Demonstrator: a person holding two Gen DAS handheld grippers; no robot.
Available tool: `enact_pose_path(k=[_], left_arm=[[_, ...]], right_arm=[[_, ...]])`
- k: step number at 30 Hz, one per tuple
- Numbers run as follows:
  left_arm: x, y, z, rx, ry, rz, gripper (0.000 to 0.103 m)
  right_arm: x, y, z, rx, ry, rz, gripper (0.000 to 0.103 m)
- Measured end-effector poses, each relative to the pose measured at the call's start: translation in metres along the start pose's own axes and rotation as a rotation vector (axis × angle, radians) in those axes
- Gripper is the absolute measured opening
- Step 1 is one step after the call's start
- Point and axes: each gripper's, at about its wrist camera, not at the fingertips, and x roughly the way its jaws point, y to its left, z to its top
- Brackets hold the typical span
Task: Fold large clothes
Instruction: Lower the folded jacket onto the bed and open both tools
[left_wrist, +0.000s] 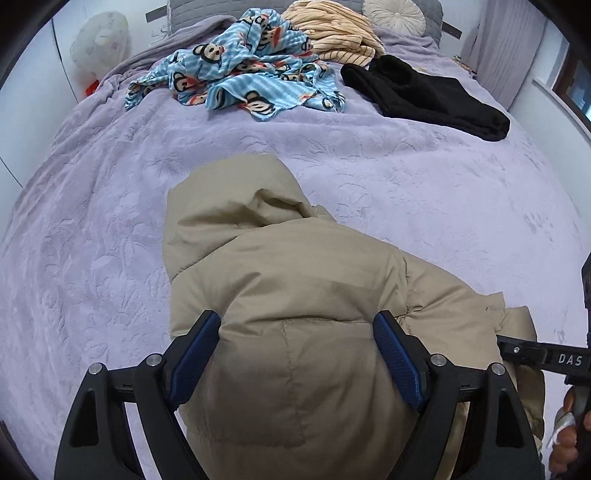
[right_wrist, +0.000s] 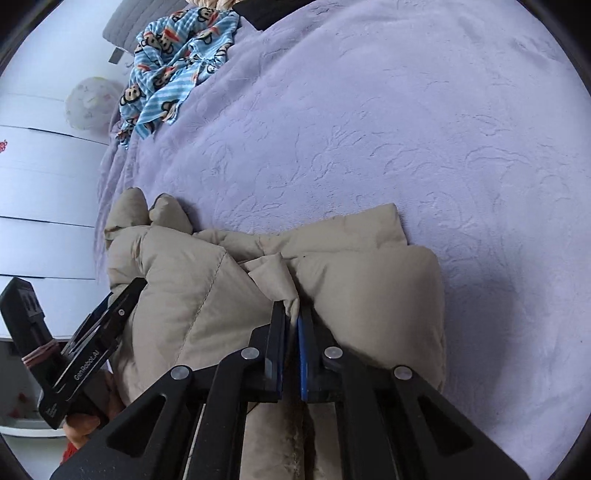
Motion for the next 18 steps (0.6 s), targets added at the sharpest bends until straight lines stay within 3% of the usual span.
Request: enact_pose_path(k=[3, 8, 18], left_arm=[[0.002, -0.001, 0.0, 0.01, 0.006, 0.011, 0.085], [0.002, 0.0, -0.004, 0.022, -0.004, 0.011, 0.085], [-0.002, 0.003, -0.005, 0.021, -0.007, 0.018, 0.085]], right_arm=[[0.014, 0.009, 0.004, -0.035, 0.001, -0.066, 0.004], [-0.006, 0.035, -0.002, -0.152, -0.025, -0.171, 0.004], [-0.056, 0.067, -0.027, -0.216, -0.157, -0.155, 0.004]])
